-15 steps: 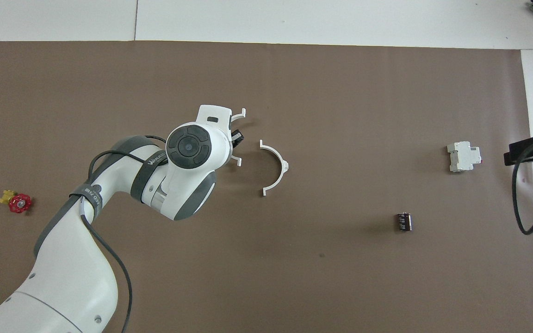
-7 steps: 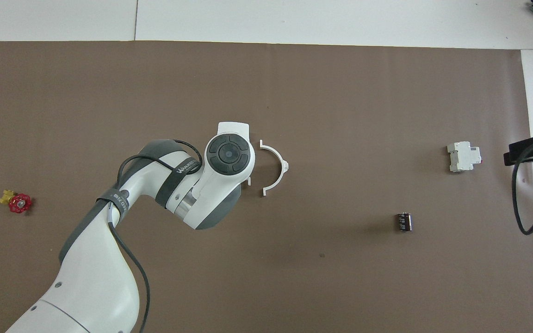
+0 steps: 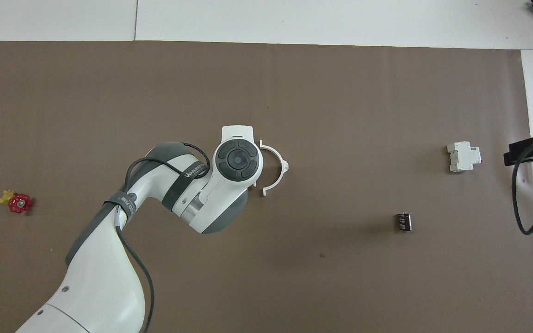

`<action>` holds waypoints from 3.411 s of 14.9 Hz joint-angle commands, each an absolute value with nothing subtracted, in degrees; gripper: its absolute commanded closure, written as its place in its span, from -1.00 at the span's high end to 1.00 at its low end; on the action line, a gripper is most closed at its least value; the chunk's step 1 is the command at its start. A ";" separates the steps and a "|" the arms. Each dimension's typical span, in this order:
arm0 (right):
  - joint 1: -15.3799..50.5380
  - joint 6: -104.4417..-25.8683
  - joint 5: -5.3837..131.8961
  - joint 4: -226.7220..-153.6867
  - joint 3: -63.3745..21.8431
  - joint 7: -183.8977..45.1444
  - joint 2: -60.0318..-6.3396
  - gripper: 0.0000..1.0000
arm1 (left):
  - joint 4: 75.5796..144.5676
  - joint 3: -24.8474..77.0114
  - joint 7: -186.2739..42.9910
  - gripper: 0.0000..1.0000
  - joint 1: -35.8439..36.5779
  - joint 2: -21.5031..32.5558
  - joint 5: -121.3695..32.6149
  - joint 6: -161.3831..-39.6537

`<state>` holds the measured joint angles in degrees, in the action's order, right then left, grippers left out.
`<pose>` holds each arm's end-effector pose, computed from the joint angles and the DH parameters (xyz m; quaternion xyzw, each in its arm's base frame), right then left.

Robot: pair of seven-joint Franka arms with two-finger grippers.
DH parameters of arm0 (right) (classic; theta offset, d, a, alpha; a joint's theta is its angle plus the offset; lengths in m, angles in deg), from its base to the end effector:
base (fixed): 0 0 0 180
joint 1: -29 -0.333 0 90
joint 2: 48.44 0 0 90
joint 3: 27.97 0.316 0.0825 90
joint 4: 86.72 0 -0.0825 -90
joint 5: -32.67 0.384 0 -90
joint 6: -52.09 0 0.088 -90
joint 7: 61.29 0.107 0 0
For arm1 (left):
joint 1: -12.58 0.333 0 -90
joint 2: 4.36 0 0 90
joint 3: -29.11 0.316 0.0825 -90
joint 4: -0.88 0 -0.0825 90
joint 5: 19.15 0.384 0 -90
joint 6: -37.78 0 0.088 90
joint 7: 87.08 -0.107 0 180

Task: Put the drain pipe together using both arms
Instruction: 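Align and press the held arc onto the placed arc's open ends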

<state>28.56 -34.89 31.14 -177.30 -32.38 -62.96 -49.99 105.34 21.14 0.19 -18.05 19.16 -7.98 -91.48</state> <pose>0.5391 -0.0410 0.6300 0.9996 -0.0205 -0.0185 0.0114 0.5121 -0.3938 0.3160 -0.9311 -0.3612 -0.0498 0.0094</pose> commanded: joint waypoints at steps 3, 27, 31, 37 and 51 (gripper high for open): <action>28.65 -34.83 31.17 -177.59 -32.45 -64.45 -50.11 1.00 | 107.04 21.99 1.86 -1.00 -19.50 18.32 -6.15 -92.92; 28.65 -34.83 31.17 -177.68 -32.45 -64.45 -50.11 1.00 | 109.95 21.99 1.77 -1.00 -20.90 17.53 -5.79 -95.46; 28.65 -34.83 31.17 -177.68 -32.45 -64.45 -50.11 1.00 | 110.04 21.99 1.77 -1.00 -20.90 17.53 -5.79 -95.47; 28.65 -34.83 31.17 -177.68 -32.45 -64.45 -50.11 1.00 | 110.04 21.99 1.42 0.64 -20.81 17.61 -5.79 -95.81; 28.65 -34.83 31.17 -177.68 -32.45 -64.45 -50.11 1.00 | 107.24 22.08 -0.06 1.00 -20.29 17.44 -5.01 -90.30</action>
<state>28.56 -34.89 31.14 -177.37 -32.38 -62.96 -49.99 107.96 21.31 0.39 -20.02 18.93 -6.85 -93.79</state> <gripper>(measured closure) 0.000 0.000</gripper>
